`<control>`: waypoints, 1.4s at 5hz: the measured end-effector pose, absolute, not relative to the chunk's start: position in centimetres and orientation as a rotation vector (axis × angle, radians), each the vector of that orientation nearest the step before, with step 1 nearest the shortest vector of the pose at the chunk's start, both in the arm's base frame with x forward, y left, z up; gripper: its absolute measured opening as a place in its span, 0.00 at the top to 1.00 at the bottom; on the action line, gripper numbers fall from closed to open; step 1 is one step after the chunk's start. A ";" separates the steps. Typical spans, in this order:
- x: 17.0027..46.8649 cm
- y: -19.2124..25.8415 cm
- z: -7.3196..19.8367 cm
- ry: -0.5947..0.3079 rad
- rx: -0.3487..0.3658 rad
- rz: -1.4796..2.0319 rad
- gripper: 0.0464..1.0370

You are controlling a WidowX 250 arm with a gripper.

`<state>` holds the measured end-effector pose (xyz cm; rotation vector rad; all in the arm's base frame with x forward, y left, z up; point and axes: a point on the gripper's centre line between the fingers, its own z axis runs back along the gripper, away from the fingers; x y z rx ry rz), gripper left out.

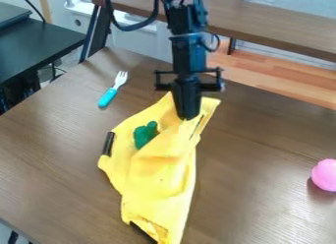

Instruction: Unfold the yellow cloth

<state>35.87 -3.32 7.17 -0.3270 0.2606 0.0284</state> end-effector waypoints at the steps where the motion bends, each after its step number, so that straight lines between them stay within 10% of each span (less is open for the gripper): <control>1: 37.0 -4.5 7.3 0.293 -0.411 0.080 1.00; 7: 41.2 -11.4 4.9 0.558 -0.822 0.458 1.00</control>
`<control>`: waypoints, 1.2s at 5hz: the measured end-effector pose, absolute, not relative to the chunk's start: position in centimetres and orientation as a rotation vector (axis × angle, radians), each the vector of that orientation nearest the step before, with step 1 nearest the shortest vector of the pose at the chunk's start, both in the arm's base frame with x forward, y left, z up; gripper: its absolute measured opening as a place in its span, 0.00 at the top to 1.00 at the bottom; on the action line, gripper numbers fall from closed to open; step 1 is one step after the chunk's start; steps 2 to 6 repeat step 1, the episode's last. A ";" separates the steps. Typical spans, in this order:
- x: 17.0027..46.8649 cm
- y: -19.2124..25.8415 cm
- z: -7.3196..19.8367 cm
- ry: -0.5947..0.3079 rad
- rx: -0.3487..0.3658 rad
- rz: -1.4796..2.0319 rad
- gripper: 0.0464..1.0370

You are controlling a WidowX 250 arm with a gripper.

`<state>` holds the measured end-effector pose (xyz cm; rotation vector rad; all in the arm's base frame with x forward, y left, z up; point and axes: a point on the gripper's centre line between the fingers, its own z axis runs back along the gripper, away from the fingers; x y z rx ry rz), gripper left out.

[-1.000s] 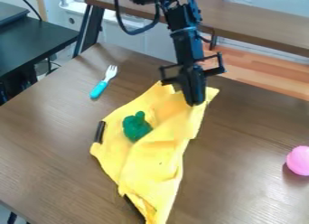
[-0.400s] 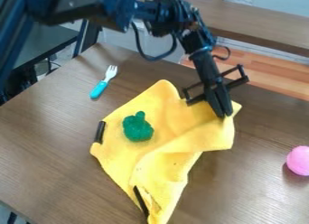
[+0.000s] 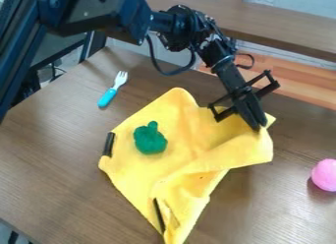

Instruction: Unfold the yellow cloth

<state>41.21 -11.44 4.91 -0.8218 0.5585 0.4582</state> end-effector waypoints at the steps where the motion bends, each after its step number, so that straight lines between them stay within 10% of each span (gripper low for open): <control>1: 42.4 -11.9 5.6 0.544 -0.866 0.481 1.00; 6: 42.4 -11.9 5.6 0.544 -0.866 0.481 1.00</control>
